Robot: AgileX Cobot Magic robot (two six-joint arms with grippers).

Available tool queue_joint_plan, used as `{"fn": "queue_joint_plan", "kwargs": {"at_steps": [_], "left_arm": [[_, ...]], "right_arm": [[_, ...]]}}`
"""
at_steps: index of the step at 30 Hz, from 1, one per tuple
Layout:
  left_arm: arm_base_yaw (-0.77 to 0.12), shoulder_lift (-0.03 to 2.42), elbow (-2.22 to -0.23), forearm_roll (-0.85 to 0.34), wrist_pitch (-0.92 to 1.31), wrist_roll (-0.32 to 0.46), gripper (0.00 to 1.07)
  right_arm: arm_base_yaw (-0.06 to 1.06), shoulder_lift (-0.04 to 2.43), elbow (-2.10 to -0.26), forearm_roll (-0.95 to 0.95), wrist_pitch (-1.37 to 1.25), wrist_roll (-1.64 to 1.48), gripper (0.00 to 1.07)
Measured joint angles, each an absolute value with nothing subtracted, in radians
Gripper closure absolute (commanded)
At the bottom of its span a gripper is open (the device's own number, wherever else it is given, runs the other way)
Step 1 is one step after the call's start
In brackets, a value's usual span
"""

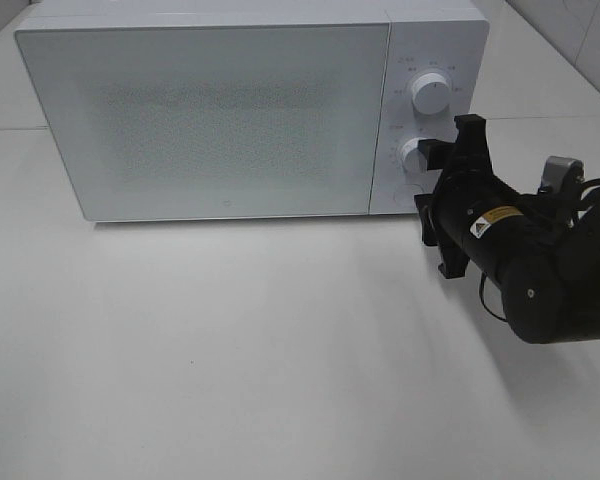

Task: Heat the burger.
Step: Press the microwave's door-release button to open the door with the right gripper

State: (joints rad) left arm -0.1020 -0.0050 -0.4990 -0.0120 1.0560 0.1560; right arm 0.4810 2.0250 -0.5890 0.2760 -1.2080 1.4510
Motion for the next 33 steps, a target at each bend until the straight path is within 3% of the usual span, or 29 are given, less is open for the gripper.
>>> {"fn": "queue_joint_plan", "kwargs": {"at_steps": [23, 29, 33], "left_arm": [[-0.102, -0.005, -0.499, -0.012, 1.056, 0.156, 1.06], [-0.102, -0.005, -0.499, -0.012, 1.056, 0.156, 1.06], [-0.102, -0.005, -0.499, -0.012, 1.056, 0.156, 1.06]], "right_arm": [[0.481, 1.871, -0.506, -0.234, -1.207, 0.598, 0.46], [0.481, 1.869, -0.506, -0.327, -1.119, 0.500, 0.46], [0.481, 1.798, -0.505, -0.375, -0.924, 0.407, 0.46]]}}
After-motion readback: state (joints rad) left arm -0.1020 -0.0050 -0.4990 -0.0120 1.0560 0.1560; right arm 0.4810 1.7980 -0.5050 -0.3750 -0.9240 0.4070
